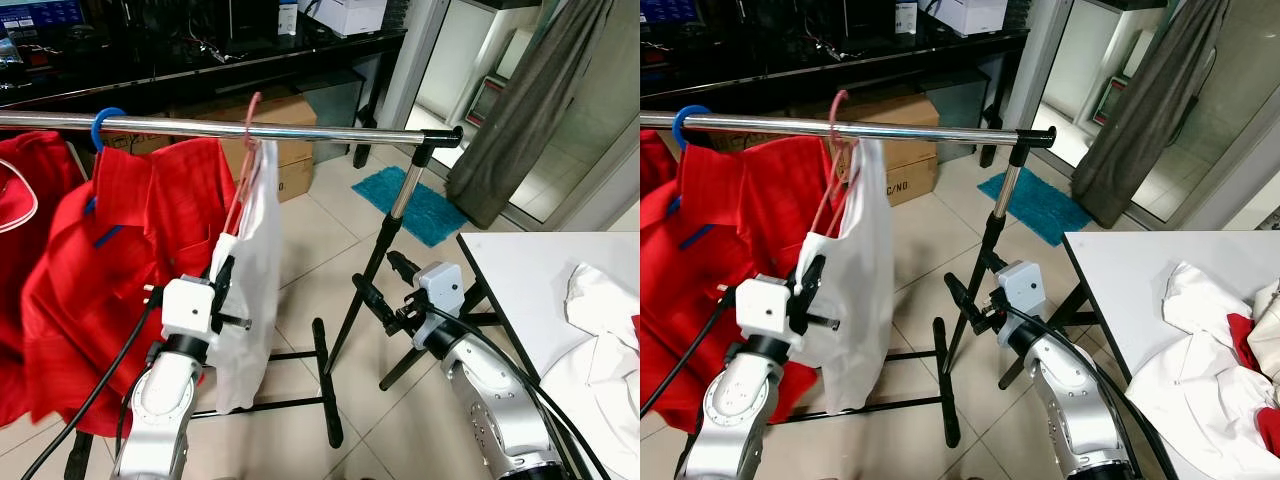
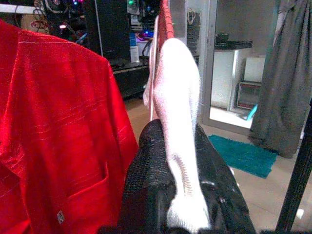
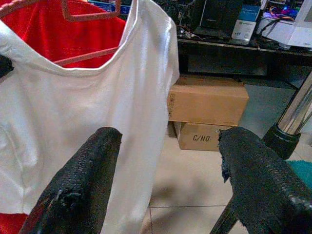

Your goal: Hang hanger

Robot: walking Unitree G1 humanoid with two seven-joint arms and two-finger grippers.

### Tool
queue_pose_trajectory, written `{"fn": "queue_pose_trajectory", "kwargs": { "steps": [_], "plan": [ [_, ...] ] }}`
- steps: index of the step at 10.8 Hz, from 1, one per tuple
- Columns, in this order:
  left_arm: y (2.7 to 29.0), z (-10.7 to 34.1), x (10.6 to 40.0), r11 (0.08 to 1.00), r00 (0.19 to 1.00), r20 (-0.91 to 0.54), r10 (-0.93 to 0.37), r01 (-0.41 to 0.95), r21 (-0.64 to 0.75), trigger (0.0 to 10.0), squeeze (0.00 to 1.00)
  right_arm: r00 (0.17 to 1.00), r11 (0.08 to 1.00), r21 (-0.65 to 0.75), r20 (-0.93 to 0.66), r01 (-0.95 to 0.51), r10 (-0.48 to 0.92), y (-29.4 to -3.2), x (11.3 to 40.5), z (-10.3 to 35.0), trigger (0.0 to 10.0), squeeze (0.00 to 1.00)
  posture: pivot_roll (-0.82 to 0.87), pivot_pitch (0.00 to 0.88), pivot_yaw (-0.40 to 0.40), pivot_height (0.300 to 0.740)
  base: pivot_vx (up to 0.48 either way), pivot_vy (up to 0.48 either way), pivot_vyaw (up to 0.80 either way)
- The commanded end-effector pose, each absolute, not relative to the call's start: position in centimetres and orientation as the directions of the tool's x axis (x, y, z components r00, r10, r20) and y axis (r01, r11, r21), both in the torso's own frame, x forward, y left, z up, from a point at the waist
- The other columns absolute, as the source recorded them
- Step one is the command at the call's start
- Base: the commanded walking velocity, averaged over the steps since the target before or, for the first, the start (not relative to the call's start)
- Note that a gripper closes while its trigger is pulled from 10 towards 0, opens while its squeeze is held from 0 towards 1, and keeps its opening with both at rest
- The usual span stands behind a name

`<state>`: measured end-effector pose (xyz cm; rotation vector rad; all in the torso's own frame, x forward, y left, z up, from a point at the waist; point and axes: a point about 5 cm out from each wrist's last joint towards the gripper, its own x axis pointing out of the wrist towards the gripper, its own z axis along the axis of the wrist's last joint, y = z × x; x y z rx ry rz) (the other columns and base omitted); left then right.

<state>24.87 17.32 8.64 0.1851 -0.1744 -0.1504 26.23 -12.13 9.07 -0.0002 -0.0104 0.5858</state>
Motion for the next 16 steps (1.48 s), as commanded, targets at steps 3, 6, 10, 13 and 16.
{"fn": "queue_pose_trajectory", "kwargs": {
  "steps": [3, 6, 10, 13, 16],
  "plan": [
    [16.3, 7.6, 24.0, 0.954, 0.965, 0.146, -0.219, 0.180, 0.241, 0.0, 0.00, 0.840, 0.840, -0.030, 0.010, -0.541, 0.542, -12.7, 26.5, 9.2, 10.0, 0.00, 0.09, 0.000, -0.115, 0.740, 0.000, 0.000, 0.00],
    [15.9, 7.1, 23.7, 0.936, 0.957, 0.137, -0.254, 0.207, 0.286, 0.0, 0.00, 0.844, 0.844, -0.033, 0.008, -0.535, 0.536, -12.8, 26.5, 9.2, 10.0, 0.00, 0.08, 0.000, -0.115, 0.740, 0.000, 0.000, 0.00],
    [15.3, 6.3, 22.7, 0.885, 0.935, 0.146, -0.323, 0.244, 0.396, 0.0, 0.00, 0.853, 0.853, -0.049, 0.015, -0.520, 0.521, -13.1, 26.4, 9.2, 10.0, 0.00, 0.08, 0.000, -0.116, 0.740, 0.000, 0.000, 0.00],
    [15.3, 5.6, 22.3, 0.883, 0.935, 0.139, -0.325, 0.248, 0.398, 0.0, 0.00, 0.870, 0.869, -0.057, 0.018, -0.491, 0.493, -13.6, 26.4, 9.1, 10.0, 0.00, 0.08, 0.000, -0.116, 0.740, 0.000, 0.000, 0.00],
    [15.1, 5.6, 22.5, 0.903, 0.943, 0.139, -0.302, 0.237, 0.358, 9.9, 0.00, 0.925, 0.925, -0.025, -0.036, -0.380, 0.379, -15.8, 25.9, 7.9, 10.0, 0.00, 0.07, 0.000, -0.120, 0.740, 0.000, 0.000, -0.39]
  ]
}}
